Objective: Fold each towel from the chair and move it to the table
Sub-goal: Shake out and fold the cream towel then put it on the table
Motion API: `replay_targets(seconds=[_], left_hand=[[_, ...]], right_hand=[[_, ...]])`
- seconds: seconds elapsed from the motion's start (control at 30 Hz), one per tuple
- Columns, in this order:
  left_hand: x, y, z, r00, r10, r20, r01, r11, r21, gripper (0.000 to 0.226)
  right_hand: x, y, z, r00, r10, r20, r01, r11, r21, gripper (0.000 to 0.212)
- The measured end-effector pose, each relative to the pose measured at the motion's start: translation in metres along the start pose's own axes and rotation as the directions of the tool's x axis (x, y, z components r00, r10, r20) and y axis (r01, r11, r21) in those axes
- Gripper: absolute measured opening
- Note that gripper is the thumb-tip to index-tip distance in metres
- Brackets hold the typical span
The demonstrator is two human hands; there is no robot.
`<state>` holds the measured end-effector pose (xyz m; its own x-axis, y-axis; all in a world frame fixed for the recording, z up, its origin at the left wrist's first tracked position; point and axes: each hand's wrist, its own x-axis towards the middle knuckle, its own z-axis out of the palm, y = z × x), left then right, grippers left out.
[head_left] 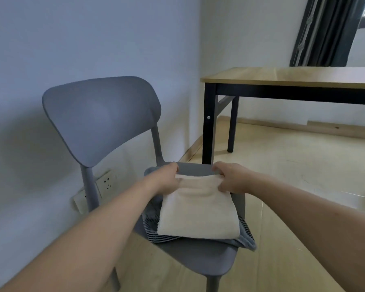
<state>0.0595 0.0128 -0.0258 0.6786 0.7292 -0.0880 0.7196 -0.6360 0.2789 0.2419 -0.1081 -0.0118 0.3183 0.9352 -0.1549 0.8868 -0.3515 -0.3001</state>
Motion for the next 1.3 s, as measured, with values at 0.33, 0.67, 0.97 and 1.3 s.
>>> replay_targets(seconds=[0.33,0.67,0.97,1.3], left_hand=[[-0.129,0.038,-0.083,0.867,0.422,-0.267,-0.320,0.880,0.350,0.021],[-0.213,0.032,0.027,0.948,0.297,0.114,-0.315,0.925,0.214,0.016],[-0.168,0.038,0.036,0.975,-0.222,-0.015,0.187,0.857,-0.480,0.028],[-0.119,0.057,0.082,0.773,-0.630,-0.073,0.520,0.696,-0.496,0.052]], right_hand=[[-0.122,-0.029,-0.058,0.902,-0.316,-0.295,0.309,0.948,-0.072,0.020],[-0.195,-0.014,0.048,0.975,-0.165,0.147,0.186,0.972,-0.141,0.029],[-0.144,-0.001,0.063,0.976,0.182,0.121,-0.219,0.803,0.554,0.023],[-0.099,-0.003,0.078,0.865,0.364,0.346,-0.502,0.598,0.625,0.053]])
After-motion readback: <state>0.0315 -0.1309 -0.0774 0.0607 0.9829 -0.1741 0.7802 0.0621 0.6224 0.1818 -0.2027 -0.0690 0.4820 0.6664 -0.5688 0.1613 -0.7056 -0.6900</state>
